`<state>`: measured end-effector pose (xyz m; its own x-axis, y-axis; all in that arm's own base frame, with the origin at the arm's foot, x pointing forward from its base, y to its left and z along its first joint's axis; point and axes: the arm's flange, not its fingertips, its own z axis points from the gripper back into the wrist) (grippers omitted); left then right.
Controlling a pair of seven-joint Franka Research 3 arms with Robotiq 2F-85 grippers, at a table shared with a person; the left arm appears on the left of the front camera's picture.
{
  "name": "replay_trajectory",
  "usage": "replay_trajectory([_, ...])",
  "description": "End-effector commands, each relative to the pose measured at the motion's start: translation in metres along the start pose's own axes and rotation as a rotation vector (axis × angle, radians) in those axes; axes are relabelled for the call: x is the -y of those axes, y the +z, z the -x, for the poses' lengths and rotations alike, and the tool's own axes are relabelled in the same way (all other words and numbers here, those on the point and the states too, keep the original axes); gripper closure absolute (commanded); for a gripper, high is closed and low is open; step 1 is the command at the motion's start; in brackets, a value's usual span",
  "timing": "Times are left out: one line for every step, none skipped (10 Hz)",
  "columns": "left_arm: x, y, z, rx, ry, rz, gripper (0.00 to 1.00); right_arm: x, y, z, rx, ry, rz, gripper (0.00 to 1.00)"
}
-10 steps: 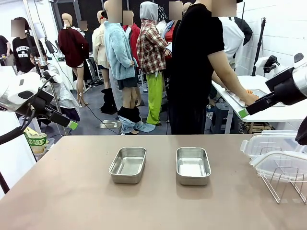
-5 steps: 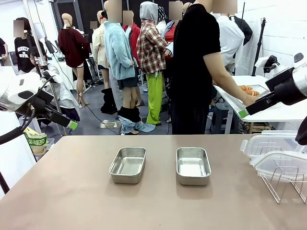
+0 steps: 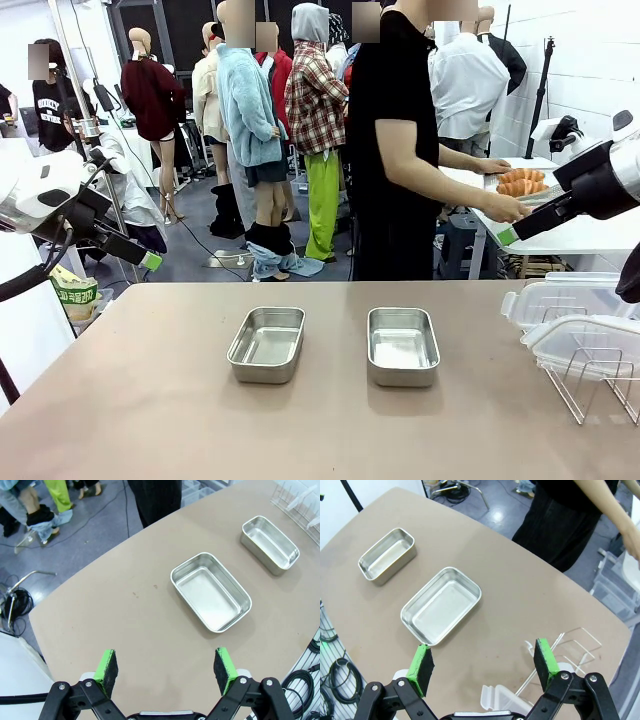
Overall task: Place the bread in airtight containers.
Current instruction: Lift both Airtight Container.
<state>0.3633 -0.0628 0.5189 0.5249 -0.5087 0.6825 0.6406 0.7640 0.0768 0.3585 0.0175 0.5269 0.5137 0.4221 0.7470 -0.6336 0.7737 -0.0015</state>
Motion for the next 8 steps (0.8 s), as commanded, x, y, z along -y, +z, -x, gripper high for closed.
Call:
replay_trajectory([-0.0017, 0.0003, 0.0007, 0.001, -0.003, -0.003, 0.00, -0.0001, -0.0023, 0.0004, 0.000, 0.003, -0.010, 0.00])
replay_trajectory([-0.0017, 0.0003, 0.0007, 0.001, -0.003, -0.003, 0.00, -0.0001, -0.0023, 0.0004, 0.000, 0.003, -0.010, 0.00])
replay_trajectory([-0.0017, 0.0003, 0.0007, 0.001, -0.003, -0.003, 0.00, -0.0001, -0.0023, 0.0004, 0.000, 0.003, -0.010, 0.00])
replay_trajectory([-0.0017, 0.0003, 0.0007, 0.001, -0.003, -0.003, 0.00, -0.0001, -0.0023, 0.0004, 0.000, 0.003, -0.010, 0.00])
replay_trajectory([-0.0017, 0.0003, 0.0007, 0.001, -0.003, -0.003, 0.00, -0.0001, -0.0023, 0.0004, 0.000, 0.003, -0.010, 0.00])
replay_trajectory([-0.0017, 0.0003, 0.0007, 0.001, -0.003, -0.003, 0.00, -0.0001, -0.0023, 0.0004, 0.000, 0.003, -0.010, 0.00])
replay_trajectory([-0.0017, 0.0003, 0.0007, 0.001, -0.003, -0.003, 0.00, -0.0001, -0.0023, 0.0004, 0.000, 0.003, -0.010, 0.00])
replay_trajectory([-0.0017, 0.0003, 0.0007, 0.001, -0.003, -0.003, 0.00, -0.0001, -0.0023, 0.0004, 0.000, 0.003, -0.010, 0.00])
